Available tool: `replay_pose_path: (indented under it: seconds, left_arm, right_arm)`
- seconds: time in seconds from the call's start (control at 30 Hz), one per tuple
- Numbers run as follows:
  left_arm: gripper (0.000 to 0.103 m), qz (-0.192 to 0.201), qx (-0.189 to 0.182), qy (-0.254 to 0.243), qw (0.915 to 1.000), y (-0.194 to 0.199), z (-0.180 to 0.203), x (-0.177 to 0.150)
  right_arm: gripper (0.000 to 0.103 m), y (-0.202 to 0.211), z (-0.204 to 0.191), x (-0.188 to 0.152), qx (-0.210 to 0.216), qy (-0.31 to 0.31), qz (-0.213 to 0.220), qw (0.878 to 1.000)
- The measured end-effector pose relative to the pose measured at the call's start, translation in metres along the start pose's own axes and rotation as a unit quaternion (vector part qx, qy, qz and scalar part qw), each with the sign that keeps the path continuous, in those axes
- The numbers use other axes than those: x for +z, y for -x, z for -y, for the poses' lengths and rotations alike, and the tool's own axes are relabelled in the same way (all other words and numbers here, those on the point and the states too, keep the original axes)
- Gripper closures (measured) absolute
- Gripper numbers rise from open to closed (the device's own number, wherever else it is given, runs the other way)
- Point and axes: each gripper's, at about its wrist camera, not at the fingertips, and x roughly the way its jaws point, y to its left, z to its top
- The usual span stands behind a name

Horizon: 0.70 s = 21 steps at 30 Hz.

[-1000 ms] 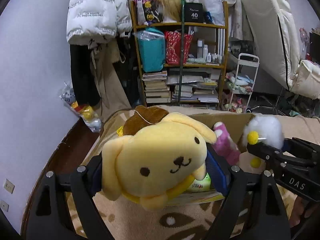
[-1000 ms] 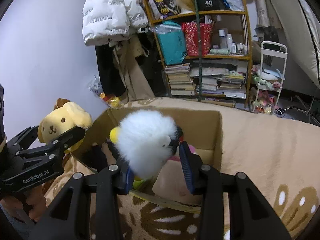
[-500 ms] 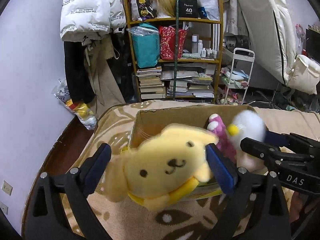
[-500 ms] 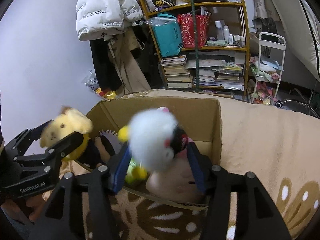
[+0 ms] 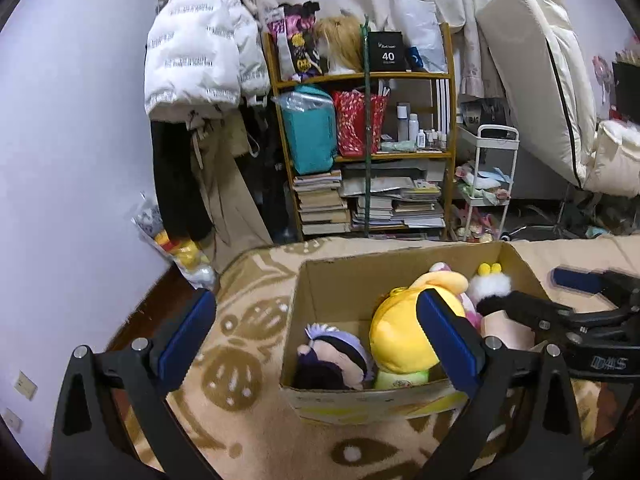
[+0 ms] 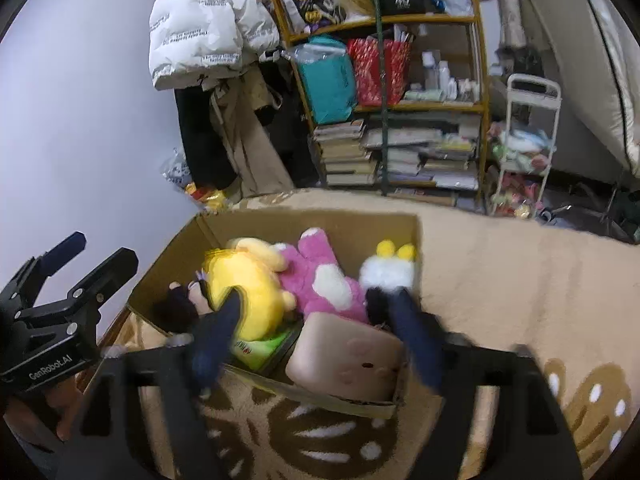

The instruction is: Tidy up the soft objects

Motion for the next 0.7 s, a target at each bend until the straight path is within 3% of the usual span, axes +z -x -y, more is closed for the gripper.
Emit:
replay_pose_path:
  seconds: [0.07, 0.27, 0.7]
  left_arm:
    - [0.004, 0.01, 0.007, 0.004, 0.9999, 0.005, -0.001, 0.003]
    - [0.004, 0.021, 0.018, 0.03, 0.9992, 0.025, -0.008, 0.009]
    - [0.001, 0.051, 0.044, 0.039, 0.997, 0.109, -0.025, 0.008]
  right_arm:
    - [0.0, 0.01, -0.003, 0.001, -0.014, 0.016, 0.028, 0.999]
    - [0.0, 0.03, -0.018, 0.002, -0.021, 0.061, 0.049, 0.997]
    - [0.0, 0.093, -0.021, -0.001, -0.013, 0.042, 0.066, 0.997]
